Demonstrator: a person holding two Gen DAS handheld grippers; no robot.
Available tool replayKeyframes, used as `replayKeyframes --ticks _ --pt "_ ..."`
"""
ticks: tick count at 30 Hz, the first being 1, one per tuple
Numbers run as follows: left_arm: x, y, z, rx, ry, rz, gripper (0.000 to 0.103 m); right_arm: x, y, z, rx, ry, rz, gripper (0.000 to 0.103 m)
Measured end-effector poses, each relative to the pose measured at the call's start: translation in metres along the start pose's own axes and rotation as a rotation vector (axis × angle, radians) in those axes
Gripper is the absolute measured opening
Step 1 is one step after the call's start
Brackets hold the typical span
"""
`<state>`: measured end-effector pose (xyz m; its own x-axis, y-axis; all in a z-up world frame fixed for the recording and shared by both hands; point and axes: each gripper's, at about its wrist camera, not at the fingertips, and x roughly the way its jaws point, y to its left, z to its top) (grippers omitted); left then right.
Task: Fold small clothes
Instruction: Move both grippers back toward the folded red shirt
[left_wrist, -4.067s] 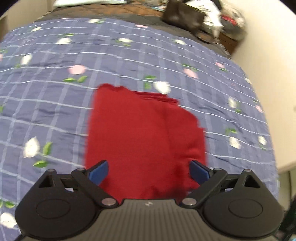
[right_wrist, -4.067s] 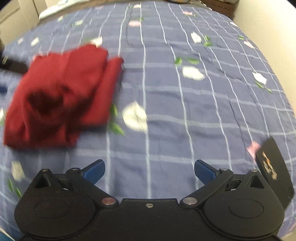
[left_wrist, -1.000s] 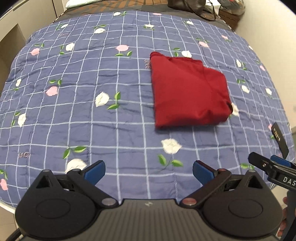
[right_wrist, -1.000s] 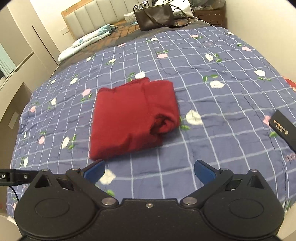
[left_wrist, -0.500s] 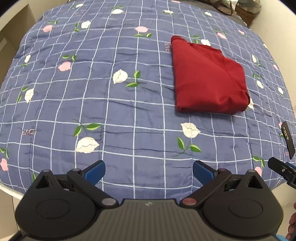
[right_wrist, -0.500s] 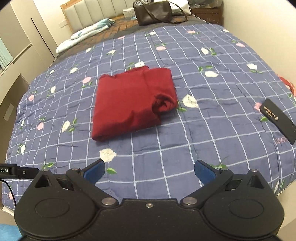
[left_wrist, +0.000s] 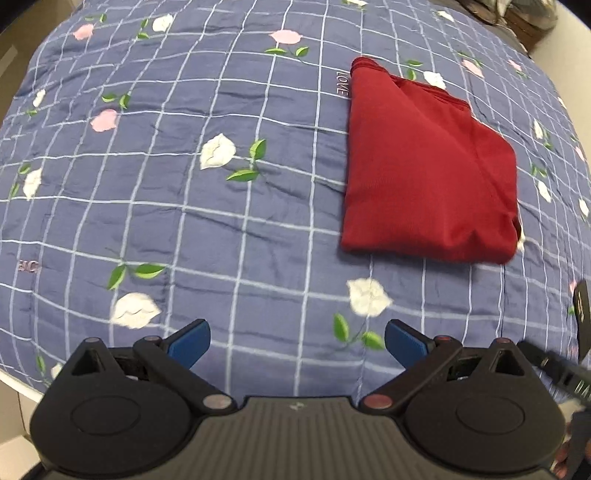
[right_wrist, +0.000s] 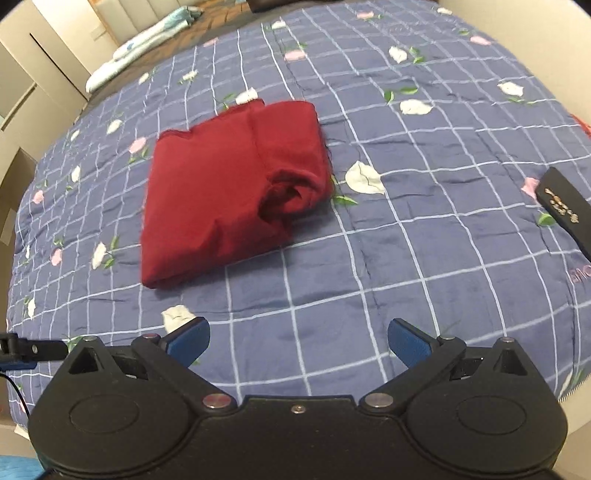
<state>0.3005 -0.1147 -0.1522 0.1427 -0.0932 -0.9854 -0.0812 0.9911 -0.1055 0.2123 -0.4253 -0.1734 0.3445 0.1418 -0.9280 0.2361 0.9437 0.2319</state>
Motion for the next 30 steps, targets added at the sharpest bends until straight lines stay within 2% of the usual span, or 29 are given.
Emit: replayKeyframes --ticks 4,8,12,20,25,30 --pt "0.018 -0.011 0.028 -0.022 0.015 -0.001 0.103 0.023 -0.009 0.012 -0.022 0.070 0.007 0.102" --pt "0.035 -0.023 0.058 -0.038 0.004 -0.024 0.103 0.041 -0.017 0.028 -0.038 0.102 0.021 0.102" --pt "0.052 -0.035 0.089 -0.045 -0.021 -0.038 0.103 0.058 -0.028 0.055 -0.009 0.090 0.046 0.102" --pt "0.081 -0.055 0.140 -0.014 -0.047 -0.005 0.103 0.092 -0.037 0.129 0.057 0.031 0.103 0.103" --pt "0.098 -0.063 0.160 0.005 -0.041 0.013 0.103 0.116 -0.038 0.172 0.066 0.027 0.150 0.102" --pt "0.111 -0.070 0.167 0.013 -0.033 0.005 0.103 0.142 -0.039 0.196 0.050 0.053 0.174 0.102"
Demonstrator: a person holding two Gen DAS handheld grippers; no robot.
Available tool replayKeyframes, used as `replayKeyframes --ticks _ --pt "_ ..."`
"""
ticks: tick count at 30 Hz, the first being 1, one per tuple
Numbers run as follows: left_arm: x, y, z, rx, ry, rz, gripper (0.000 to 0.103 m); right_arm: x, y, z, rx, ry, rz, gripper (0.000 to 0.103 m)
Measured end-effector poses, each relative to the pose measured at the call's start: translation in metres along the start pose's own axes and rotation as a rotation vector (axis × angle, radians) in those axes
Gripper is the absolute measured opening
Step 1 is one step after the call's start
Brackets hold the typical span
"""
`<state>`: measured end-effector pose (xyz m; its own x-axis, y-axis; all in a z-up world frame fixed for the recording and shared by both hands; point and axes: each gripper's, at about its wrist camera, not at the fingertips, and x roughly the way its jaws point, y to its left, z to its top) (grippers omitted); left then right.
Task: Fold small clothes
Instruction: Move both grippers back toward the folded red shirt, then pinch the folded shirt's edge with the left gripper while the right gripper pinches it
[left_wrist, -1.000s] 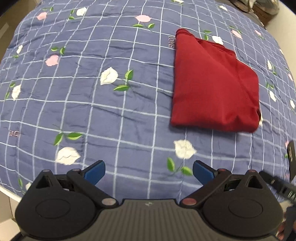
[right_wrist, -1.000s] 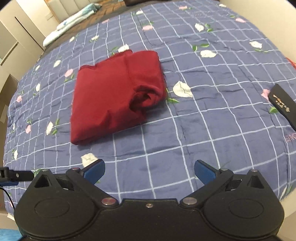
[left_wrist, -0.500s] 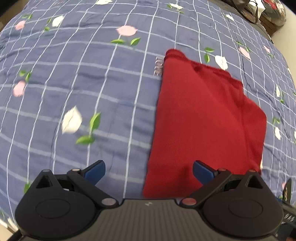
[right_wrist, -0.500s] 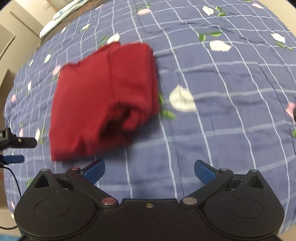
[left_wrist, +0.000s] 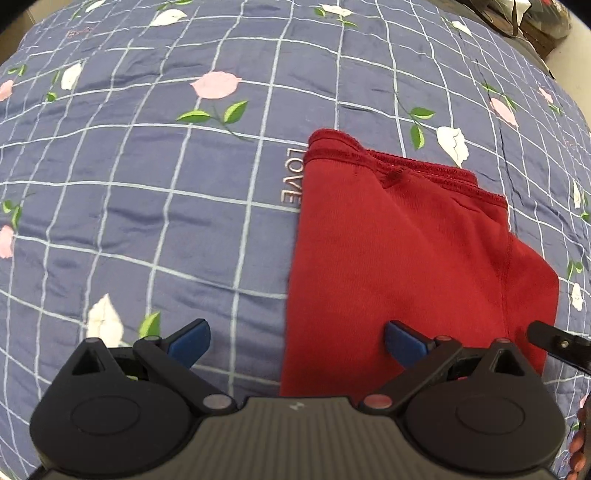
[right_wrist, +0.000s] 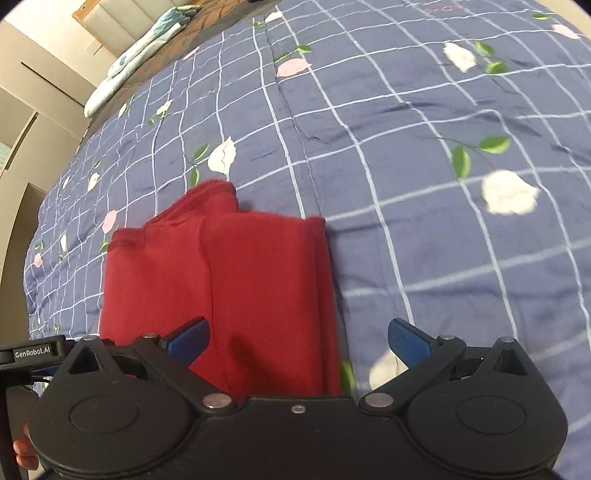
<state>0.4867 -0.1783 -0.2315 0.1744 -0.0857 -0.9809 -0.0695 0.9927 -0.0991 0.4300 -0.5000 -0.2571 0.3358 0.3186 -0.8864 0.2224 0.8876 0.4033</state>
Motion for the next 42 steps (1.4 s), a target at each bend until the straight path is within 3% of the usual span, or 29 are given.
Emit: replayKeyframes --ticks 7,13,17,20,24,27,29,30,32,36,38,42 --pt "0.013 0.003 -0.002 -0.070 0.059 -0.072 0.102 0.025 -0.008 0.000 0.077 0.078 0.079 0.103" --pt "0.025 0.012 -0.010 -0.137 0.100 -0.107 0.103 0.025 -0.009 -0.017 0.081 0.042 0.078 0.103" --pt "0.025 0.015 -0.013 -0.171 0.106 -0.118 0.103 0.025 -0.003 -0.024 0.010 0.038 0.052 0.102" --pt "0.015 0.012 -0.015 -0.136 0.071 -0.103 0.096 0.025 0.006 -0.028 -0.030 0.041 0.014 0.102" --pt "0.008 0.001 -0.010 -0.105 0.055 -0.088 0.085 0.025 0.008 -0.026 0.011 0.053 -0.009 0.101" --pt "0.003 -0.008 -0.006 -0.080 0.053 -0.084 0.075 0.023 0.006 -0.020 0.067 0.061 0.003 0.093" --pt "0.000 -0.013 -0.005 -0.062 0.049 -0.069 0.068 0.023 0.006 -0.017 0.070 0.072 0.025 0.079" --pt "-0.001 -0.015 -0.006 -0.054 0.046 -0.066 0.066 0.022 0.008 -0.016 0.061 0.075 0.025 0.078" --pt "-0.003 -0.020 -0.007 -0.033 0.033 -0.051 0.054 0.020 0.012 -0.017 0.044 0.075 0.030 0.063" --pt "-0.011 -0.027 -0.013 -0.002 -0.007 -0.038 0.038 0.011 0.018 -0.026 0.033 0.050 0.031 0.045" --pt "-0.017 -0.026 -0.016 0.011 -0.022 -0.042 0.031 0.004 0.020 -0.030 0.029 0.036 0.017 0.029" --pt "-0.034 -0.028 -0.023 0.056 -0.053 -0.064 0.026 -0.011 0.024 -0.036 0.007 0.016 0.031 0.021"
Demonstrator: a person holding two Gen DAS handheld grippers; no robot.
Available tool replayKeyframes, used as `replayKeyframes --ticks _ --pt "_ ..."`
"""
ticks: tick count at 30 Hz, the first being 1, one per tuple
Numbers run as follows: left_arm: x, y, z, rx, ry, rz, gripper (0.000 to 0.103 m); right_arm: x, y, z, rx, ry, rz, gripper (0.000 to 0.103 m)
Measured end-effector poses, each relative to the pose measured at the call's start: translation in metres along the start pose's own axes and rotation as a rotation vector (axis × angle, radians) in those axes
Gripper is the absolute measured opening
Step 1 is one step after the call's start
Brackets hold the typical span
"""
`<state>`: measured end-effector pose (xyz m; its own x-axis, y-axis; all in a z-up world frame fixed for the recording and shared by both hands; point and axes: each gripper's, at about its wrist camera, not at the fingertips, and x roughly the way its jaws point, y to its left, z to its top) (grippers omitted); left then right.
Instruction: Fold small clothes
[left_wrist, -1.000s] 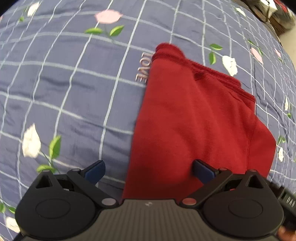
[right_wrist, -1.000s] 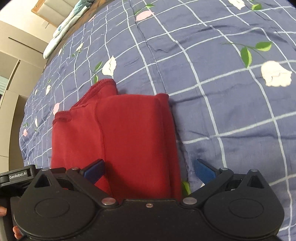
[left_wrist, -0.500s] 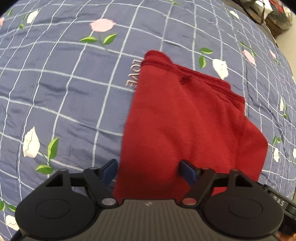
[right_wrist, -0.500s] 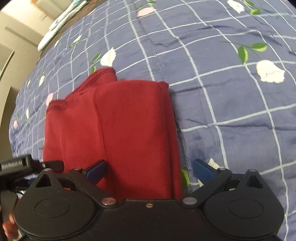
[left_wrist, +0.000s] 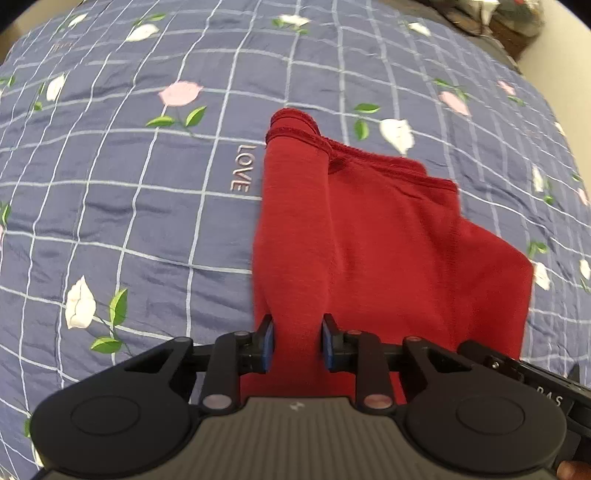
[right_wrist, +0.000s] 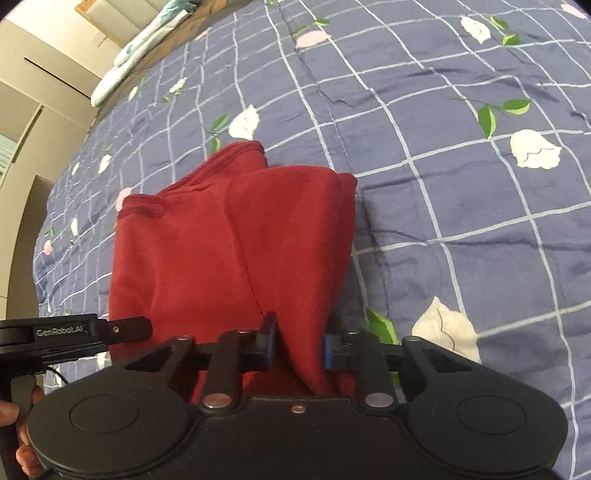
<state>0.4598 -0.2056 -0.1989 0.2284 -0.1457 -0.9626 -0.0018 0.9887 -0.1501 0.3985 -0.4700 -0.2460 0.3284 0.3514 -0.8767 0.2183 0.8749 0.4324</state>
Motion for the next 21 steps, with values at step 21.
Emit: replayKeyframes --ticks 21 --pt "-0.085 0.082 -0.117 0.089 0.122 -0.170 0.023 -0.094 0.057 -0.140 0.043 0.023 0.010 0.016"
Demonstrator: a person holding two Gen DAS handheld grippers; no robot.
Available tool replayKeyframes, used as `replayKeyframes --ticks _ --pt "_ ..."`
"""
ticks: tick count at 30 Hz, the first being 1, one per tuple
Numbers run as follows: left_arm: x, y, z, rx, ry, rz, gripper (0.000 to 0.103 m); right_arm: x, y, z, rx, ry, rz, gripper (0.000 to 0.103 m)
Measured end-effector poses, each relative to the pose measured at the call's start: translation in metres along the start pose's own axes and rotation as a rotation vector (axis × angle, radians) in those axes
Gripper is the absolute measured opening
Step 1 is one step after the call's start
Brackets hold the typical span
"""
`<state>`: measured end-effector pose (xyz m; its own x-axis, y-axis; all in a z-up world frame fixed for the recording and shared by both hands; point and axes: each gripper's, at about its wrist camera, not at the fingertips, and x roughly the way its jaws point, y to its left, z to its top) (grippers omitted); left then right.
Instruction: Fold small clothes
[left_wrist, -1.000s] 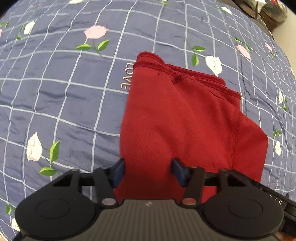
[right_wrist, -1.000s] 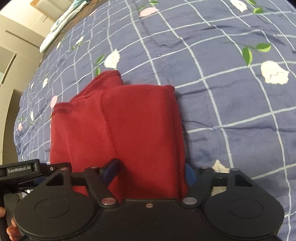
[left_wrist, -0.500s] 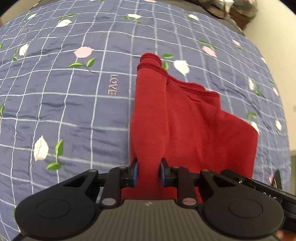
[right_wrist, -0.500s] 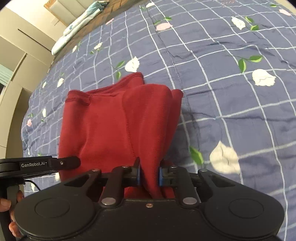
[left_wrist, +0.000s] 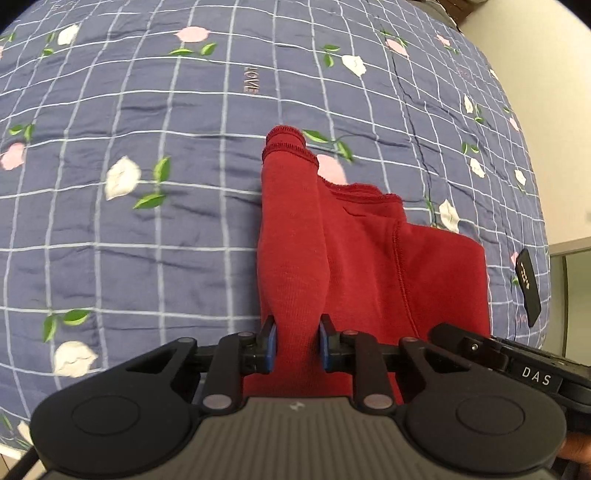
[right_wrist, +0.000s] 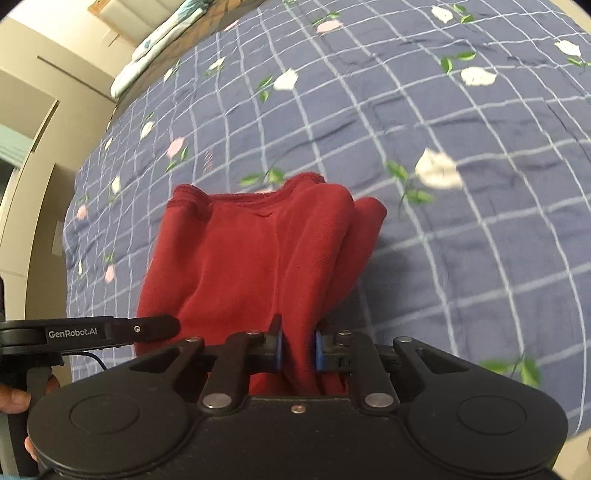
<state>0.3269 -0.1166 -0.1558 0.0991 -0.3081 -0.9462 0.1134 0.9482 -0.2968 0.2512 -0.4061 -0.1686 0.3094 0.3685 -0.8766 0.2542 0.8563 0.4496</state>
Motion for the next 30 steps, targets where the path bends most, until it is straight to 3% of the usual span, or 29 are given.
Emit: replayKeyframes --ticks 9,17,24,30 --pt "-0.051 0.056 0.007 -0.034 -0.127 0.040 0.023 0.005 0.074 -0.014 -0.140 -0.012 0.036 0.016" --pt "-0.079 0.103 0.039 -0.094 -0.240 0.075 0.023 0.029 0.151 0.017 -0.259 -0.073 0.067 0.016" --pt "-0.076 0.134 0.067 -0.132 -0.261 0.094 0.023 0.064 0.188 0.059 -0.256 -0.054 0.064 0.016" --pt "-0.067 0.150 0.074 -0.141 -0.251 0.087 0.023 0.085 0.205 0.068 -0.256 -0.042 0.032 0.016"
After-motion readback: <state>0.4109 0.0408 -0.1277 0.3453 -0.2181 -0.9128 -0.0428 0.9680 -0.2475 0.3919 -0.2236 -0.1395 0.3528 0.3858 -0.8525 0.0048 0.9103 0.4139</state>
